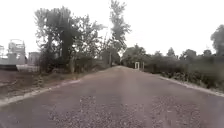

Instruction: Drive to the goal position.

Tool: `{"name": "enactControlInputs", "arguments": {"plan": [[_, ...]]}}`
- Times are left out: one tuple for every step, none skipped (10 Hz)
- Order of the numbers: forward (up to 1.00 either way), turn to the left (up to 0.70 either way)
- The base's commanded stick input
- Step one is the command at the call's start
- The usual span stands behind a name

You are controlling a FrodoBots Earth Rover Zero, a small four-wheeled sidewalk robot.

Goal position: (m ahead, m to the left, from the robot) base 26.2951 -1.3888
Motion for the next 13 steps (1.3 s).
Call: {"name": "enactControlInputs", "arguments": {"plan": [[0.85, 0.0], [0.85, 0.0], [0.85, 0.0], [0.85, 0.0], [0.85, 0.0], [0.85, 0.0], [0.85, 0.0], [0.85, 0.0], [0.85, 0.0], [0.85, 0.0], [0.85, 0.0], [0.85, 0.0], [0.85, 0.0]]}}
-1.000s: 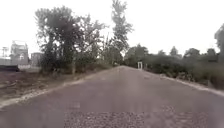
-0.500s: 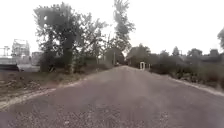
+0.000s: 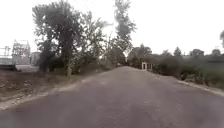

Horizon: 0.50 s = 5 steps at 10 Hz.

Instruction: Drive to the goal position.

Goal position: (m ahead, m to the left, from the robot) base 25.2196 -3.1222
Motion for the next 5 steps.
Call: {"name": "enactControlInputs", "arguments": {"plan": [[0.85, -0.07], [0.85, -0.23], [0.85, -0.34], [0.85, -0.34], [0.85, -0.32]]}}
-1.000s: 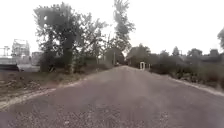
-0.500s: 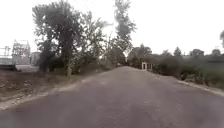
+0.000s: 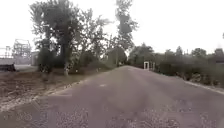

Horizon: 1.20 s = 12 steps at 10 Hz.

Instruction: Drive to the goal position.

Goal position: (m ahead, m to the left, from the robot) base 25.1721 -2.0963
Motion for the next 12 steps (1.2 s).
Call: {"name": "enactControlInputs", "arguments": {"plan": [[0.85, -0.09], [0.85, 0.0], [0.85, 0.0], [0.85, 0.0], [0.85, 0.0], [0.85, 0.0], [0.85, 0.0], [0.85, 0.0], [0.85, 0.0], [0.85, 0.0], [0.85, 0.0], [0.85, 0.0]]}}
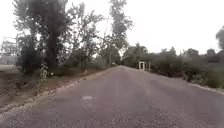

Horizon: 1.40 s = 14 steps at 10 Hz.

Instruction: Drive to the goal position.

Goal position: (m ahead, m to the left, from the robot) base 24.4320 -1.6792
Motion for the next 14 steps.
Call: {"name": "enactControlInputs", "arguments": {"plan": [[0.85, 0.0], [0.85, 0.0], [0.85, 0.0], [0.85, 0.0], [0.85, 0.0], [0.85, 0.0], [0.85, -0.02], [0.85, -0.05], [0.85, -0.34], [0.85, -0.34], [0.85, -0.12], [0.85, -0.01], [0.85, 0.0], [0.85, 0.0]]}}
